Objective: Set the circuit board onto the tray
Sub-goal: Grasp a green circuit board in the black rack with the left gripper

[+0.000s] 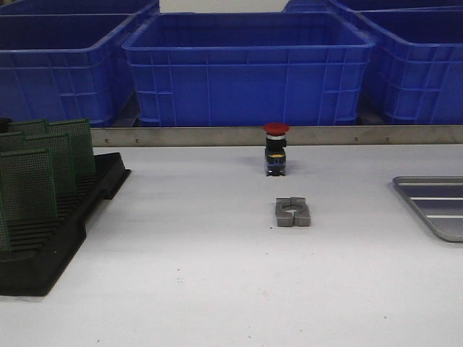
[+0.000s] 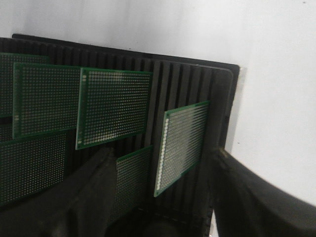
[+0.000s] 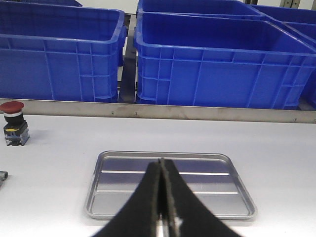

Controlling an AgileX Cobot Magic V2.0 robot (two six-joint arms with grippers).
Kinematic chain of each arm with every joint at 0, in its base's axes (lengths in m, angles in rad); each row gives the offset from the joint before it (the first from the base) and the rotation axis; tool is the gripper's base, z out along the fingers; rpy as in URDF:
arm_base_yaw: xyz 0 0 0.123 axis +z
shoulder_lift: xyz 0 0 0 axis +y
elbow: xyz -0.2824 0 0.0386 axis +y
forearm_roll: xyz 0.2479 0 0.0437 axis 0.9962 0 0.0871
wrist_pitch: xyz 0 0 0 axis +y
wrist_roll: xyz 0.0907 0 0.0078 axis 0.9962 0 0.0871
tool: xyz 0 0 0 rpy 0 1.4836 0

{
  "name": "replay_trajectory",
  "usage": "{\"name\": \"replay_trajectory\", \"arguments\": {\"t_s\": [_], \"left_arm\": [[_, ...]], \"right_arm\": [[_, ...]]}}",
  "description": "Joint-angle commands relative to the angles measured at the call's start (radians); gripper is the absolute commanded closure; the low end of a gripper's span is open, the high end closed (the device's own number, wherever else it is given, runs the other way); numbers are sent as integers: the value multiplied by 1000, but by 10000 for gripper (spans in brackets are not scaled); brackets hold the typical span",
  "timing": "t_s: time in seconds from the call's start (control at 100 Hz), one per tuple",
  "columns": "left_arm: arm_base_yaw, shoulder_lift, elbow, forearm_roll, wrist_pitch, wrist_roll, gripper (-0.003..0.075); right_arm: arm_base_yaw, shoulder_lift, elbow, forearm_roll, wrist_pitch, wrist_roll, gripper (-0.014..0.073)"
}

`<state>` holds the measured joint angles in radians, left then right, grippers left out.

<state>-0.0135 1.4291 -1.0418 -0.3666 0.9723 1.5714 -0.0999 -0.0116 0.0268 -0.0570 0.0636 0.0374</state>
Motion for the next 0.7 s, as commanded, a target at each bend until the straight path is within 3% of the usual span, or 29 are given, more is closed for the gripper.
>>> {"name": "replay_trajectory", "arguments": {"t_s": [0.0,0.37,0.47,0.69], "left_arm": [[0,13,-33,-44,-55,3,331],[0,139,-35,-46,15,3,351],[0,149,-35,-46,60,3,442],[0,151,-63,-48,94,3,717]], "right_arm": [[-5,-21,0,-8,-74,-4,653],[-5,-21,0,-8,-74,-4,653],[-5,-21,0,-8,-74,-4,653],[-5,-21,0,-8,-74,-4,653]]}}
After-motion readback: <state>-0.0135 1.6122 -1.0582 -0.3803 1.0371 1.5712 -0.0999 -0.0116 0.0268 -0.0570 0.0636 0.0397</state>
